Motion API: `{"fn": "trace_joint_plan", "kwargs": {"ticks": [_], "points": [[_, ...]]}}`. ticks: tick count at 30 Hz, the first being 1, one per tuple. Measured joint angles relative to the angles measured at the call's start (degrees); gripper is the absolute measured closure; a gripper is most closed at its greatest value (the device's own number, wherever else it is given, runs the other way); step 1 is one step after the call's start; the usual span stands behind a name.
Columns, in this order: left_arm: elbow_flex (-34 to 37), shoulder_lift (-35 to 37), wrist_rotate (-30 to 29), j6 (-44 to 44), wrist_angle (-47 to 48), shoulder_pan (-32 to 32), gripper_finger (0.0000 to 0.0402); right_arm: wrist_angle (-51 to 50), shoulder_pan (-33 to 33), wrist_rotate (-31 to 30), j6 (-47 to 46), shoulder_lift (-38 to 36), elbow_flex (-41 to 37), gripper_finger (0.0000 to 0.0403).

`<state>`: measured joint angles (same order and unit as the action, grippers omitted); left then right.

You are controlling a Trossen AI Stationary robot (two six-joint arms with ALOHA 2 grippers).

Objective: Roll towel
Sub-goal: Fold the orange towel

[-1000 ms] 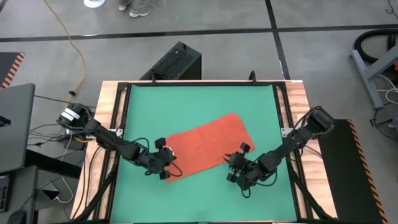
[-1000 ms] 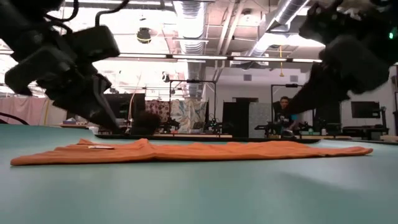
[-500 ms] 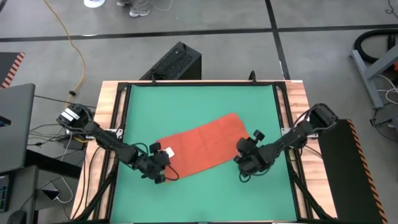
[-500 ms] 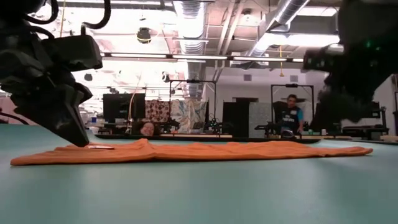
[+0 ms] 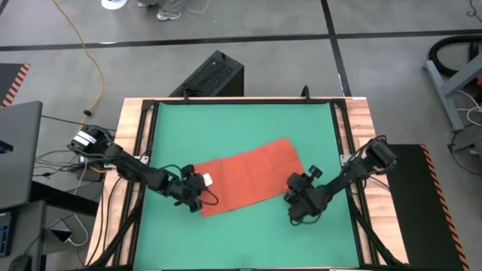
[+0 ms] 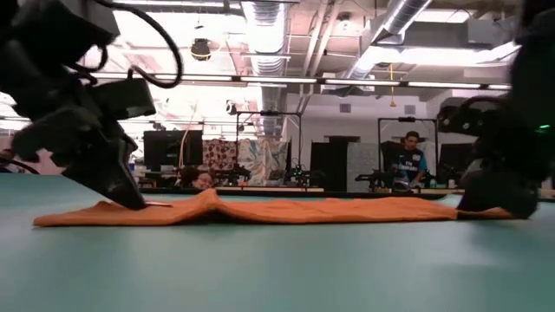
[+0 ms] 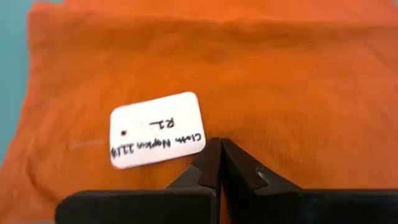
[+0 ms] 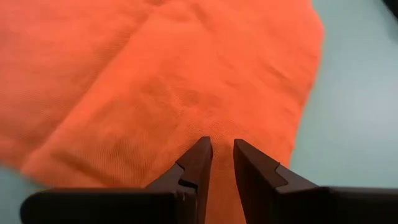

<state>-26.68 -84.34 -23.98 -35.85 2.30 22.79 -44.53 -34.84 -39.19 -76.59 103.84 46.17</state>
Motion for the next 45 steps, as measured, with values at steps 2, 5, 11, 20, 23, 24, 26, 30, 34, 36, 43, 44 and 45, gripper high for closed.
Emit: {"fn": "trace_joint_plan", "kwargs": {"ticks": [2,5,11,20,23,24,26,30,34,36,43,44,45], "points": [[1.1,0.1,-0.2,0.7,-0.7,-1.5,0.0401,-0.2,-2.3,0.9,-2.9,0.3,1.4,0.0305],[1.4,0.1,-1.2,3.7,-0.8,-4.2,0.0401,1.0,-5.5,2.7,-6.2,0.3,3.8,0.0305],[0.6,0.0,-1.2,16.9,-0.7,-11.9,0.0401,7.6,-10.1,4.7,-0.9,0.4,9.7,0.0305],[-3.7,0.6,-11.1,31.6,0.7,-23.2,0.0401,13.5,-10.3,-0.9,26.9,0.5,20.3,0.0305],[-5.5,1.7,-9.1,33.0,1.9,-24.4,0.0401,8.5,-8.6,-8.9,29.1,0.4,22.0,0.0305],[-5.8,2.0,-8.4,33.2,2.1,-24.5,0.0401,6.8,-7.7,-10.7,29.0,0.4,22.1,0.0305],[-6.4,3.4,-7.2,33.7,2.1,-24.4,0.0401,2.4,-5.3,-11.5,27.2,0.4,21.6,0.0305],[-6.7,6.9,0.3,28.3,-0.6,-22.6,0.0401,-2.8,0.0,-11.6,23.8,0.4,16.8,0.0305],[-6.7,8.1,7.7,24.8,-7.1,-16.3,0.0401,-2.4,3.3,-11.2,23.7,0.4,12.3,0.0305],[-6.7,7.2,6.1,22.7,-9.3,-12.1,0.0401,-1.3,4.0,-10.5,23.7,0.4,10.7,0.0305],[-6.7,-2.8,-0.2,15.9,-13.9,-1.2,0.0401,3.4,1.7,-6.8,22.3,0.4,9.8,0.0305],[-6.7,-4.6,-1.1,14.8,-13.8,-0.9,0.0401,3.6,1.2,-6.3,21.4,0.4,9.8,0.0305],[-6.7,-6.3,-1.6,13.6,-13.8,-0.8,0.0401,4.0,0.7,-5.9,20.4,0.4,9.8,0.0305]]}}
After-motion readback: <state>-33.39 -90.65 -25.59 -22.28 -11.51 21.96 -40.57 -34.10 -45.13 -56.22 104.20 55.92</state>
